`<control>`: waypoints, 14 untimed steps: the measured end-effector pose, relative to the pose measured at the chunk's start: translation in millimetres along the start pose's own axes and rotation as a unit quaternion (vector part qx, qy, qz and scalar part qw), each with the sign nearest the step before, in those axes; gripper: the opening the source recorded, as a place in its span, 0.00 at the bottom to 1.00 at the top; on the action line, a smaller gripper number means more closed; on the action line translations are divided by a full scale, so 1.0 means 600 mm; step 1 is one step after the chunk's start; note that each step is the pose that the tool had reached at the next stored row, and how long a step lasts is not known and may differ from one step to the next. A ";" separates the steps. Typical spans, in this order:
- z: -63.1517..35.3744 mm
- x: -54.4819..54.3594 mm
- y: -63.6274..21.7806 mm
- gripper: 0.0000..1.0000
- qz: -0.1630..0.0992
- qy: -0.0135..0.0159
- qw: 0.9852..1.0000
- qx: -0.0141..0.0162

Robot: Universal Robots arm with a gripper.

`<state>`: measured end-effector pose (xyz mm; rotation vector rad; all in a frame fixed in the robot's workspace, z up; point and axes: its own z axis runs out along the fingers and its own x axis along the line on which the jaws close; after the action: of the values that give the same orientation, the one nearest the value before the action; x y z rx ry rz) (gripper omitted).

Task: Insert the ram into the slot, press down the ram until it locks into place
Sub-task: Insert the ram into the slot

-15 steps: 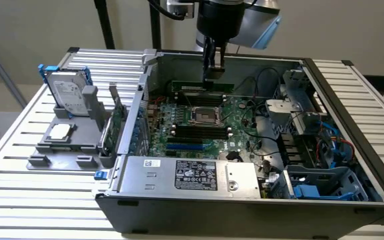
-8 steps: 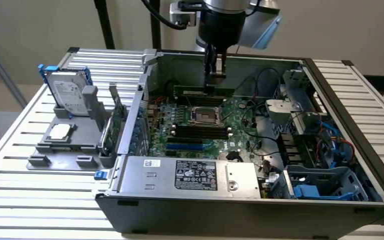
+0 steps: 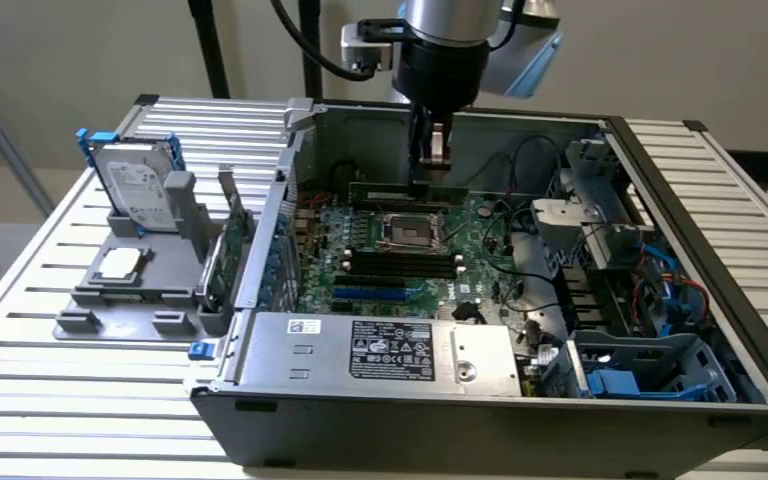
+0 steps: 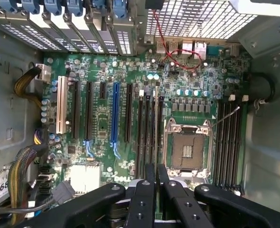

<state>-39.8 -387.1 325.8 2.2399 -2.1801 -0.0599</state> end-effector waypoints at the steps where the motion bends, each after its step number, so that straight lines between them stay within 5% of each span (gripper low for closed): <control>1: 0.003 0.000 0.000 0.13 0.000 0.000 1.000 0.000; 14: 0.042 0.006 -0.002 0.13 0.000 0.000 1.000 0.000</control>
<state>-39.6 -390.5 300.4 2.2400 -2.1804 -0.0593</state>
